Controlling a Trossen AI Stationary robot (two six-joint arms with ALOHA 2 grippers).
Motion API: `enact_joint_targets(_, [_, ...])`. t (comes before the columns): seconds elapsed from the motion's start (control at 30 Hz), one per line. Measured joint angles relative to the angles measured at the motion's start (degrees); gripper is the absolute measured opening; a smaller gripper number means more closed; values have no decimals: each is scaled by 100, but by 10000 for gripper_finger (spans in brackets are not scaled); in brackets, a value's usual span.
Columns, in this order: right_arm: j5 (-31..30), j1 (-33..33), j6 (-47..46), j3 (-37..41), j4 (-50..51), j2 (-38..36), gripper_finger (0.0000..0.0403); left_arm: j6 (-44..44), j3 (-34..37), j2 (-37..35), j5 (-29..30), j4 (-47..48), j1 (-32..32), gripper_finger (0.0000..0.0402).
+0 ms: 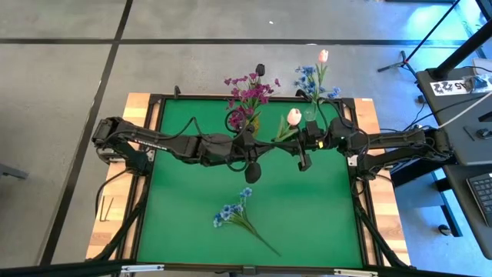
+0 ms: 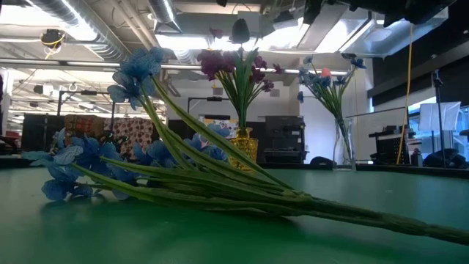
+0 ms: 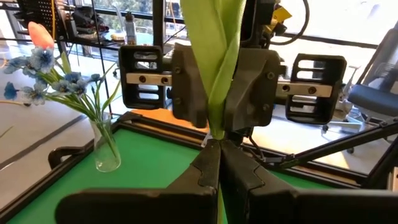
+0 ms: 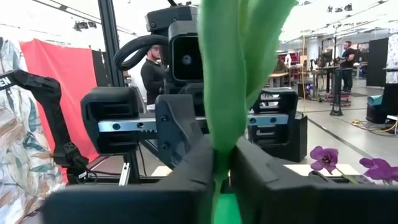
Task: Sort flowers into vase by color
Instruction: Put the pink flower into the transparent vase
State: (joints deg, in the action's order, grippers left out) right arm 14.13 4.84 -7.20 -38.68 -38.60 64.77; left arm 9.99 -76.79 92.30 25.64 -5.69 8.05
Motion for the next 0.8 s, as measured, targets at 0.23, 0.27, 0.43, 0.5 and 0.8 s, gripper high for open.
enact_joint_targets(0.23, [43,2,22,0,342,-180,23,-6,0,-16,-5,34,2,0])
enact_joint_targets(0.27, [37,6,28,0,467,-265,26,-26,0,-24,-3,29,20,0])
enact_joint_targets(0.43, [-273,4,246,0,1262,-865,14,-264,0,-132,37,54,114,0])
enact_joint_targets(0.5, [-507,4,368,-2,1685,-1181,9,-308,0,-237,72,131,164,0])
enact_joint_targets(0.8, [-2180,6,969,-2,3460,-2634,23,-459,0,-736,390,850,359,52])
